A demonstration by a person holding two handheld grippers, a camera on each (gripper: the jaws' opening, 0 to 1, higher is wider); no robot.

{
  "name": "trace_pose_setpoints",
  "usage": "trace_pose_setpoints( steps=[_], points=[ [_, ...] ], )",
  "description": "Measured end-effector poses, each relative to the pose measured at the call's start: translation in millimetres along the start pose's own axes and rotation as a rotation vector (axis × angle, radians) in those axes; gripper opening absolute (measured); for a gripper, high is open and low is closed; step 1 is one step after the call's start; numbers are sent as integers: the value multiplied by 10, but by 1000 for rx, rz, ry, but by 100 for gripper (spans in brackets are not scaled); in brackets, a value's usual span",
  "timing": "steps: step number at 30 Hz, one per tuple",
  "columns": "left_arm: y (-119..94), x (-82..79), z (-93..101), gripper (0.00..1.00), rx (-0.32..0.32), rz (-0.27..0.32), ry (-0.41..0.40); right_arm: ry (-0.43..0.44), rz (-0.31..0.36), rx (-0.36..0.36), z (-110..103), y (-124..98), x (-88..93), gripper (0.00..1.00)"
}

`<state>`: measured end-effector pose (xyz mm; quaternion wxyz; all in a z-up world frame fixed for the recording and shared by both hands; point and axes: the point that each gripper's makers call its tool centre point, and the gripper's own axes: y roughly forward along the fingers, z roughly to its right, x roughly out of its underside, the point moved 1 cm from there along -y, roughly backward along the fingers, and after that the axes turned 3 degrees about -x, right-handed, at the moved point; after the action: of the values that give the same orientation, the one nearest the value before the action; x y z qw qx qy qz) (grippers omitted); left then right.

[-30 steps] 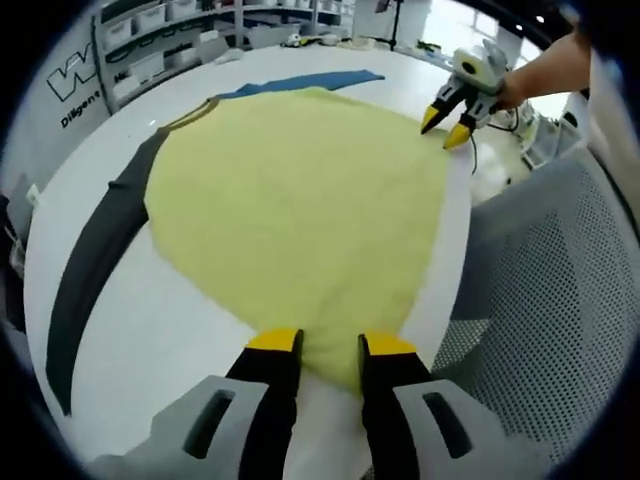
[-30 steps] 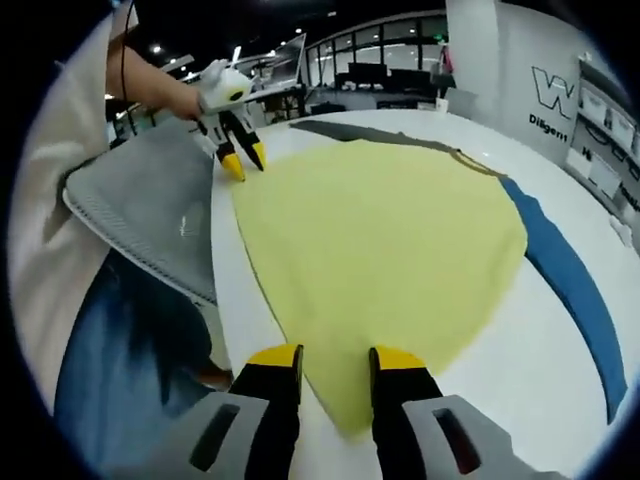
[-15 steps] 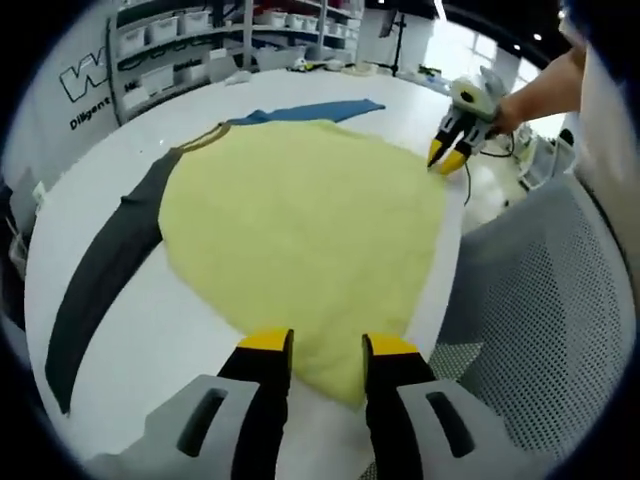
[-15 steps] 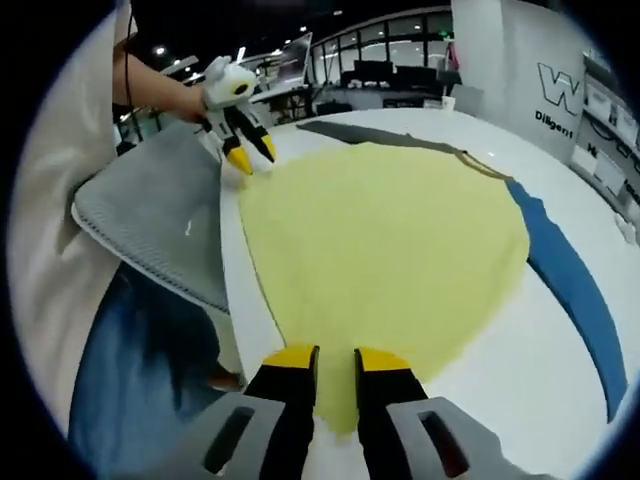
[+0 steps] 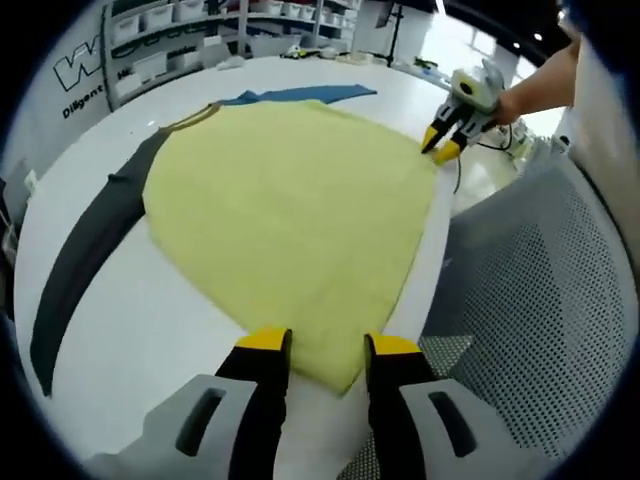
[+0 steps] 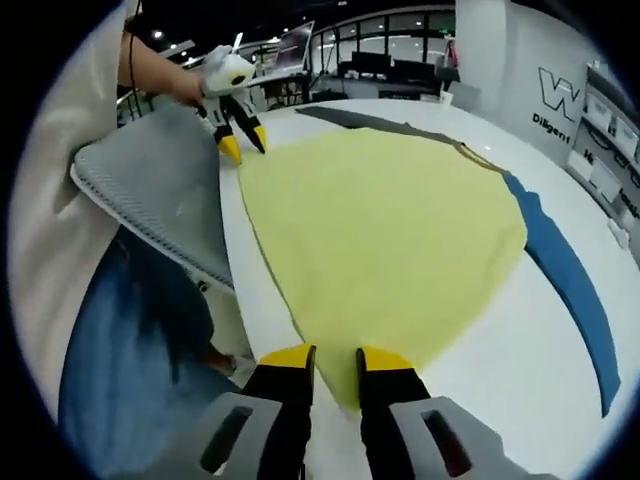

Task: Fold the garment on the visible template until the final outline fits inside the template.

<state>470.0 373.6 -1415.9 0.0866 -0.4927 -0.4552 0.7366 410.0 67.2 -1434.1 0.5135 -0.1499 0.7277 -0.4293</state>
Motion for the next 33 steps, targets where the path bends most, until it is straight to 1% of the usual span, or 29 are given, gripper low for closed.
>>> trace_pose_setpoints(
  steps=[1, 2, 3, 4, 5, 6, 8, 10, 11, 12, 13, 14, 15, 16, 17, 18, 20, 21, 23, 24, 26, 28, 29, 30, 31, 32, 33],
  points=[
    [-24, -74, -126, 38, -29, 24, -25, 21, 50, 39, 127, -40, -109, 4],
    [-49, -149, -337, 40, -79, 40, -29, 41, 86, 60, 206, -60, -183, 5],
    [-71, -186, -499, 43, -122, 43, -34, 73, 98, 85, 346, -71, -225, 9],
    [-77, -217, -717, 44, -167, 32, -49, 71, 99, 113, 461, -82, -243, 10],
    [-75, -230, -874, 45, -195, 23, -66, 75, 99, 132, 565, -87, -260, 11],
    [-66, -321, -1067, 45, -223, 42, -92, 111, 120, 158, 720, -84, -311, 13],
    [-50, -458, -1278, 46, -248, 69, -120, 136, 131, 193, 949, -81, -344, 16],
    [-10, -618, -1476, 48, -267, 80, -119, 177, 161, 237, 1236, -87, -421, 19],
    [32, -700, -1568, 48, -275, 84, -116, 194, 169, 248, 1337, -87, -451, 20],
    [66, -754, -1633, 50, -278, 86, -118, 216, 189, 270, 1497, -94, -521, 21],
    [128, -828, -1715, 51, -281, 91, -133, 222, 188, 279, 1605, -91, -558, 22],
    [178, -879, -1756, 53, -278, 92, -139, 244, 208, 296, 1765, -90, -638, 23],
    [224, -931, -1785, 55, -278, 92, -137, 262, 230, 305, 1869, -82, -707, 24],
    [302, -1020, -1833, 56, -282, 91, -126, 256, 229, 309, 2018, -51, -788, 25],
    [357, -1061, -1870, 58, -281, 88, -118, 256, 232, 314, 2107, -26, -844, 26],
    [447, -1141, -1912, 60, -272, 87, -109, 274, 244, 318, 2250, 28, -934, 29],
    [595, -1228, -1972, 63, -260, 74, -109, 291, 252, 308, 2404, 128, -1049, 37],
    [623, -1235, -1990, 65, -257, 68, -111, 292, 254, 309, 2513, 206, -1136, 44],
    [751, -1275, -2072, 68, -260, 43, -118, 286, 250, 310, 2668, 320, -1269, 48],
    [804, -1299, -2122, 70, -273, 35, -138, 284, 251, 311, 2713, 363, -1326, 50],
    [863, -1364, -2166, 73, -293, 45, -151, 272, 247, 312, 2813, 492, -1442, 54],
    [964, -1397, -2178, 76, -303, 44, -153, 266, 239, 311, 2852, 628, -1487, 61],
    [1041, -1366, -2155, 81, -298, 27, -158, 255, 227, 307, 2850, 686, -1486, 65],
    [1083, -1335, -2140, 84, -301, 15, -154, 238, 203, 301, 2829, 771, -1466, 68],
    [1129, -1260, -2128, 88, -306, -13, -133, 200, 168, 309, 2829, 810, -1420, 70],
    [1143, -1196, -2151, 92, -329, -35, -123, 187, 142, 313, 2830, 853, -1369, 73],
    [1129, -1249, -2152, 96, -333, 25, -163, 263, 230, 306, 2825, 872, -1429, 76]
  ],
)
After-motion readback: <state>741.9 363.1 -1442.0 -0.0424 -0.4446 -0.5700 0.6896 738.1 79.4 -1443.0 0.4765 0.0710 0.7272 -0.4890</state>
